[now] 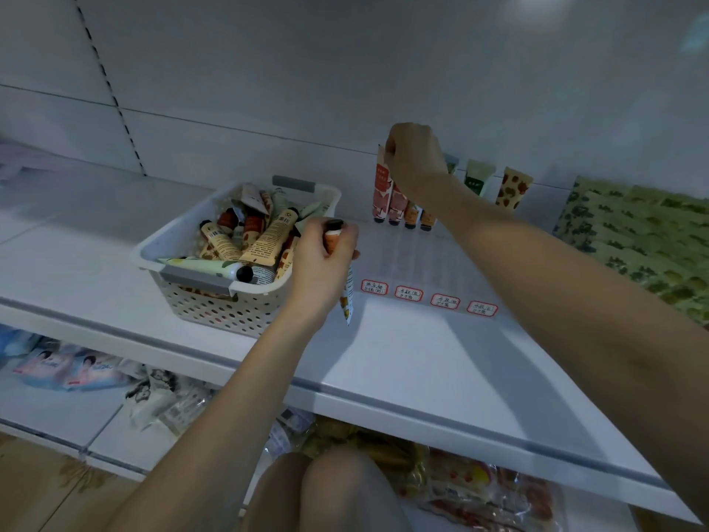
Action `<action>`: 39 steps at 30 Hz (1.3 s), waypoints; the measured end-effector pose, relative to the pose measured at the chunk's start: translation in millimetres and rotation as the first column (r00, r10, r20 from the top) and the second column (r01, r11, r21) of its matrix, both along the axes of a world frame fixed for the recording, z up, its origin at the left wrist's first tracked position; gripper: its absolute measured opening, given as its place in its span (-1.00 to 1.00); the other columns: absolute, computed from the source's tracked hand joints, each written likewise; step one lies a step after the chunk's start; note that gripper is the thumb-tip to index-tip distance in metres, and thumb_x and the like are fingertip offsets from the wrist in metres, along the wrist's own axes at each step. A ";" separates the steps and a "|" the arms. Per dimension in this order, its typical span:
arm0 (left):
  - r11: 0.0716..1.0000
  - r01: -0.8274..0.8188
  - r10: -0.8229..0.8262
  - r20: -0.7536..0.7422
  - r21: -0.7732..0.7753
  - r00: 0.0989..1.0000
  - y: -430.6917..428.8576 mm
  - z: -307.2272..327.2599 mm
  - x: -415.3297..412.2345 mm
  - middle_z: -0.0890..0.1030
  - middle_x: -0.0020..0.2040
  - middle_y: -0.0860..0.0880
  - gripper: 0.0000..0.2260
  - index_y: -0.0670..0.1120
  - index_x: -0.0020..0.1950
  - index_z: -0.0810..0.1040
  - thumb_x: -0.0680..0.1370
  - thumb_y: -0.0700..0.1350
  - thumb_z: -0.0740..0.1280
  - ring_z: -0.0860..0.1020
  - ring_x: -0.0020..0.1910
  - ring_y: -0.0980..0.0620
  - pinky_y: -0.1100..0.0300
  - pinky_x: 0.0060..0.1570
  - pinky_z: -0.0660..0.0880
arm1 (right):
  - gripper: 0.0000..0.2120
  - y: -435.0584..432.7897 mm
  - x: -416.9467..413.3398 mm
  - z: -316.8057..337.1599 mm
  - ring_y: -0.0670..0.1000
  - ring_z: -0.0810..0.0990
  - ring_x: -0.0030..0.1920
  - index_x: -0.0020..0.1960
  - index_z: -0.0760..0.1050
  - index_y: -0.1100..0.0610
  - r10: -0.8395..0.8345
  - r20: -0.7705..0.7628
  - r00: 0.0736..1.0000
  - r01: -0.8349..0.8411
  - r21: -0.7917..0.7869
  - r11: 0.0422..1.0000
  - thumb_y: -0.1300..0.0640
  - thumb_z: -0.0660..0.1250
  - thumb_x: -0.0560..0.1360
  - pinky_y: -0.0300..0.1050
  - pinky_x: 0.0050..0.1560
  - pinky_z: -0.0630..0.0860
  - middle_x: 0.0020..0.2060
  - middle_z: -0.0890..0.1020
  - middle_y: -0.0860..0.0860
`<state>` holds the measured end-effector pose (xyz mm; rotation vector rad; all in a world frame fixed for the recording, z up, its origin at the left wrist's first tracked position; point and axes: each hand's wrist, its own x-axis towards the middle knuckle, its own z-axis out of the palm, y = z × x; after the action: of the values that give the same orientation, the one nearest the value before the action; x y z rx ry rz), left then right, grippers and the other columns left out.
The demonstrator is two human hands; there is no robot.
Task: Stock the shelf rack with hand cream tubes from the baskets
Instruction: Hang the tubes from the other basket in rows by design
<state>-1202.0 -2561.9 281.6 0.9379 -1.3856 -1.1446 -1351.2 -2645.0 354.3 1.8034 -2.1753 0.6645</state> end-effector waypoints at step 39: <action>0.993 0.104 -0.111 -0.170 -0.051 0.979 44.3 40.6 6.8 0.60 -0.27 0.13 -0.86 0.06 -0.14 0.58 0.52 -0.18 0.34 0.55 -0.23 0.19 0.26 -0.18 0.50 | -0.89 106.9 -22.8 48.6 -0.18 0.60 -0.43 -0.03 0.52 0.25 0.274 0.482 0.832 -0.199 -0.201 0.959 0.26 0.21 0.56 -0.28 -0.32 0.60 -0.22 0.60 0.11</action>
<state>-1195.1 -2517.6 322.2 0.7235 -1.3269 -1.2433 -1374.0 -2538.1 402.9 2.0099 -2.1275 1.4637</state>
